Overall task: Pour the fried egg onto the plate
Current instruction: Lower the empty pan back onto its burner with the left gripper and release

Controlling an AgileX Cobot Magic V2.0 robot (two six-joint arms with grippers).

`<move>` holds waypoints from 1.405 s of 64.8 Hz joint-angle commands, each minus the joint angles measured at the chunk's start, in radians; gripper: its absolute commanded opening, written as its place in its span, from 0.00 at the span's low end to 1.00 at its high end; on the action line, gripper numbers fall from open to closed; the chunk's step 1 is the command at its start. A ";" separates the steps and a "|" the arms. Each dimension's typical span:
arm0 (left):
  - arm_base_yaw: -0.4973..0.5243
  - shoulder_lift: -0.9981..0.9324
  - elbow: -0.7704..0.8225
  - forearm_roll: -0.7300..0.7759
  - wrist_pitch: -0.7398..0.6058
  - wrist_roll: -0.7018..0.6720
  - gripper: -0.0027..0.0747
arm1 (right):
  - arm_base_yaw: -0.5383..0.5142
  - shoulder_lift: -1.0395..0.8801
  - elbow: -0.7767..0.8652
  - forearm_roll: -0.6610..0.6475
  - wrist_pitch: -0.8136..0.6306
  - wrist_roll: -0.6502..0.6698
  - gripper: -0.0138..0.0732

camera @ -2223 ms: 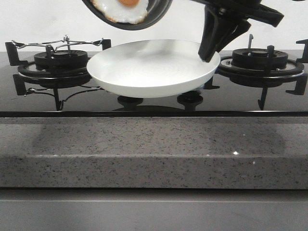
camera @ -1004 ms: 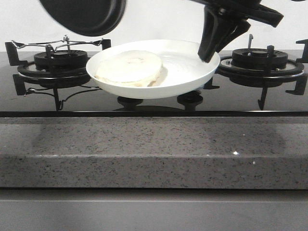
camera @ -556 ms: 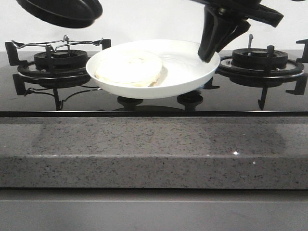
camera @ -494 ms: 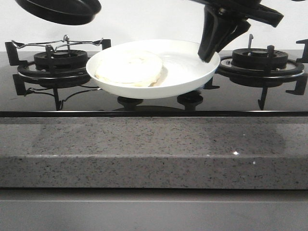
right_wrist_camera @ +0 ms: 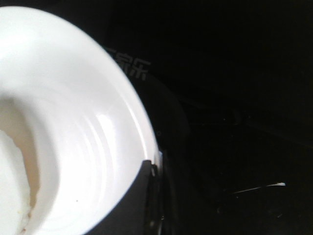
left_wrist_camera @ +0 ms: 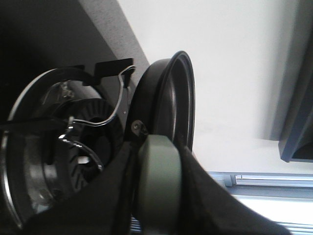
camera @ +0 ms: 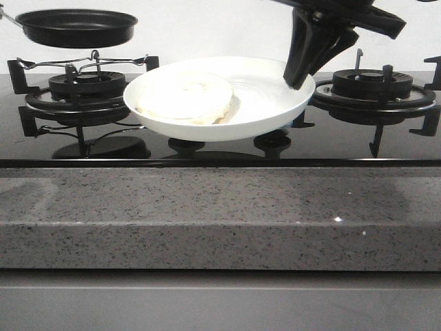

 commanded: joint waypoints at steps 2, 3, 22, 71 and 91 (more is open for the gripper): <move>0.004 -0.034 -0.034 -0.093 0.055 0.002 0.01 | 0.000 -0.047 -0.024 0.018 -0.035 0.000 0.08; 0.004 -0.032 -0.034 -0.088 0.055 0.002 0.01 | 0.000 -0.047 -0.024 0.018 -0.035 0.000 0.08; 0.004 -0.023 -0.034 -0.029 0.067 -0.008 0.11 | 0.000 -0.047 -0.024 0.018 -0.035 0.000 0.08; 0.136 -0.068 -0.034 0.022 0.149 -0.002 0.74 | 0.000 -0.047 -0.024 0.018 -0.035 0.000 0.08; 0.175 -0.267 -0.034 0.239 0.105 0.004 0.74 | 0.000 -0.047 -0.024 0.018 -0.035 0.000 0.08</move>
